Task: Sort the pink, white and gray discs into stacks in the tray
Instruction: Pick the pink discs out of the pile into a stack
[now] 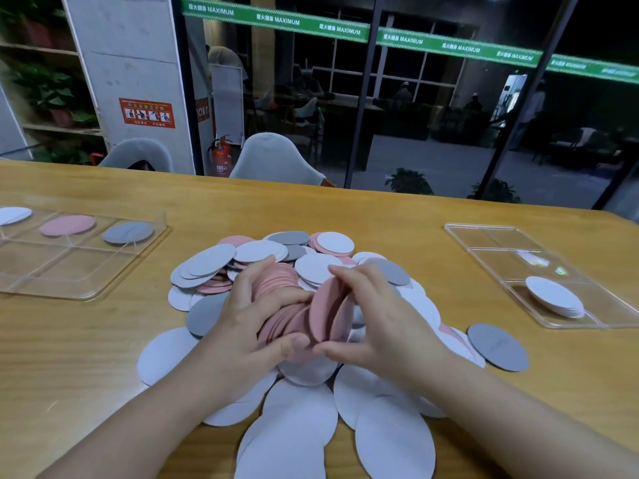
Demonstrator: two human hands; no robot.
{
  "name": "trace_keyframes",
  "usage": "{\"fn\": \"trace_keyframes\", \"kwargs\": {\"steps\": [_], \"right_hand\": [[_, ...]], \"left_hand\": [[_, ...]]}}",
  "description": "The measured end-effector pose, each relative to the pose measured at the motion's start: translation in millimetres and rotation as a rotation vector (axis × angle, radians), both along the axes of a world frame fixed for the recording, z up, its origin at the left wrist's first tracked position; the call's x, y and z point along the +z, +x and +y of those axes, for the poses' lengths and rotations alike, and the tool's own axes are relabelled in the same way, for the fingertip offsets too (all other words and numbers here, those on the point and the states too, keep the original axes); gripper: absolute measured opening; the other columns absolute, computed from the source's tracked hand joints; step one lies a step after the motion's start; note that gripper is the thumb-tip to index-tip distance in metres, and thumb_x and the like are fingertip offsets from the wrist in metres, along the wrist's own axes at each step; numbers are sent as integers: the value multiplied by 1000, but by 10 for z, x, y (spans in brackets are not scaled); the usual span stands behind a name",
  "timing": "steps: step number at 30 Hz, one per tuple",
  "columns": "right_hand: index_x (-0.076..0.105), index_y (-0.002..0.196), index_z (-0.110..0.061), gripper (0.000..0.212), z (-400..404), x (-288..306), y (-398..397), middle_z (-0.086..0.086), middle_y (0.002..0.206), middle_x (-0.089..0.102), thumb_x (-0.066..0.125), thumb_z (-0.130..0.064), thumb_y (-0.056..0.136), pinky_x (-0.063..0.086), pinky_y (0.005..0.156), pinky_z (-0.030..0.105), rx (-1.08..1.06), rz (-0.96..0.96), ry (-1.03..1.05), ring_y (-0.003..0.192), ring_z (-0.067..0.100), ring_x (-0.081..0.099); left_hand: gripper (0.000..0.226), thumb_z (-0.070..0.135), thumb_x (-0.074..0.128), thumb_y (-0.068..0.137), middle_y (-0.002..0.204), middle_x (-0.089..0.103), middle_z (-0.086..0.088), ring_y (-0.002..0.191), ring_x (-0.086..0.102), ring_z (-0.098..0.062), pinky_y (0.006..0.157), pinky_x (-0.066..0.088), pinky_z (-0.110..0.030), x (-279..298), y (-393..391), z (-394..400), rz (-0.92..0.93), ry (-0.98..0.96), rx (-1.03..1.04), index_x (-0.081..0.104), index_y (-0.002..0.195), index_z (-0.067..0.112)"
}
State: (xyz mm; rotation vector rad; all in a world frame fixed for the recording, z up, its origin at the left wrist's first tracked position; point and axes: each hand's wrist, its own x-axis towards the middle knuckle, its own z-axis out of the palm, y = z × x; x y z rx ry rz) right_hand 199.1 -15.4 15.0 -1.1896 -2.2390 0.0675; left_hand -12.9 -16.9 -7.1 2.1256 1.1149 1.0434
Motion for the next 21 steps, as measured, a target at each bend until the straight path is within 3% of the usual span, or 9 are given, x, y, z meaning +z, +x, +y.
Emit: {"fn": "trace_keyframes", "kwargs": {"steps": [5,9,12,18,21], "right_hand": [[40,130,-25,85,18,-26,-85,-5,115,46,45,-72,59,49,69,31,-70,-94,-15,101,3,38],[43,111,-30,39,27,-72,-65,-4,94,50,50,-45,75,49,55,33,12,-9,23,80,4,41],[47,115,-30,38,18,-88,-23,-12,96,43,47,-36,78,46,68,26,52,46,-32,81,-1,42],[50,120,-23,45,-5,-159,-81,-16,102,38,53,-39,78,53,77,37,79,128,-76,92,5,48],[48,127,-19,53,10,-193,-71,-14,108,39,54,-41,80,48,86,28,85,78,-87,97,-1,44]], "left_hand": [[52,66,56,63,141,-3,37,131,4,19,104,23,-24,8,-2,6,3,-6,7,45,113,65],[54,68,57,61,142,-1,35,132,6,18,102,21,-20,6,8,-12,8,16,23,46,113,64],[52,68,57,60,141,0,38,131,7,19,100,20,-17,10,16,-21,9,30,21,46,111,65],[50,62,56,63,141,0,37,135,6,13,102,19,-17,16,26,-37,22,62,-1,45,112,66],[45,56,57,68,141,5,35,136,10,11,100,20,-13,17,46,-39,10,113,-13,49,112,62]]}}
